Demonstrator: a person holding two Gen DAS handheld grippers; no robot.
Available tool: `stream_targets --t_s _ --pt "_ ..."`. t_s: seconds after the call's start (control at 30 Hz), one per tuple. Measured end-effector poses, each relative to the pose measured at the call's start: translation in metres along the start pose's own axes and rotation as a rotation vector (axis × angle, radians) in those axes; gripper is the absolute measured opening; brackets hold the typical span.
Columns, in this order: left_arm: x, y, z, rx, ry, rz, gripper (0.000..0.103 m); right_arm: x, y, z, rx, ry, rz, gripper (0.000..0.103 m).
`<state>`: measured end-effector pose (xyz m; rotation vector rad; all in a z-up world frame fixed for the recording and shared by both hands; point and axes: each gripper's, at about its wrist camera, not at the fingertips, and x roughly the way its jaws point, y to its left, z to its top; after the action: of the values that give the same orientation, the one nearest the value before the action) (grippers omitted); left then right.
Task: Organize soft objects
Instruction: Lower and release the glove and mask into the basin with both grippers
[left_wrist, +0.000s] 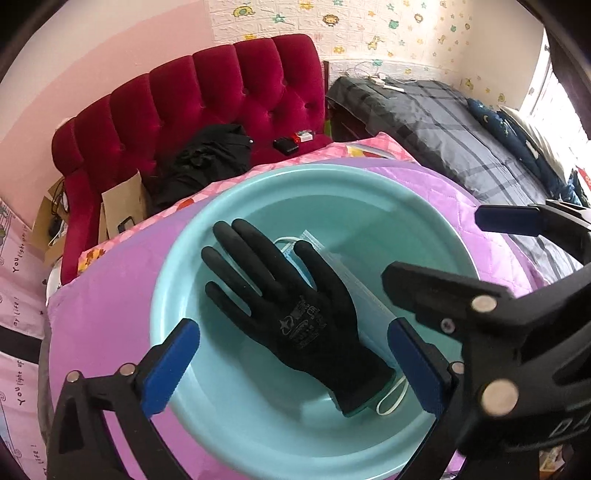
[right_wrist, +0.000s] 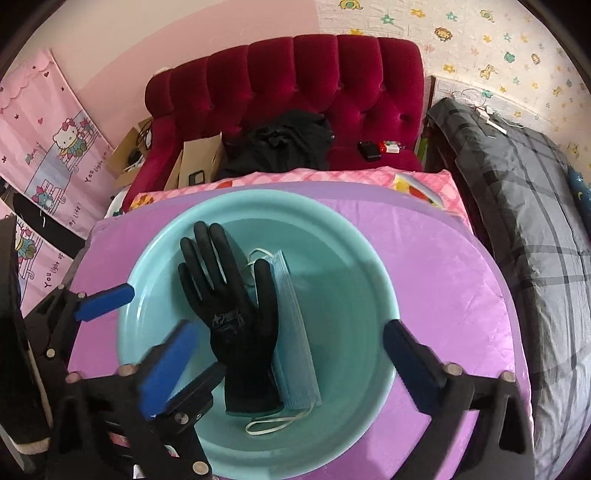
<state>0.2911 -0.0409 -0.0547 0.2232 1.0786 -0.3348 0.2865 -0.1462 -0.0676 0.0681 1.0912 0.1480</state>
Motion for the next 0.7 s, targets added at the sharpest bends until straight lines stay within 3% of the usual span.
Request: stream_targets --t_s 0.7 --pt "-0.06 -0.013 -0.038 -0.024 -0.033 0.025 0.103 -0.055 0.012 -0.038 -0.027 -0.044 -0.028 0.103"
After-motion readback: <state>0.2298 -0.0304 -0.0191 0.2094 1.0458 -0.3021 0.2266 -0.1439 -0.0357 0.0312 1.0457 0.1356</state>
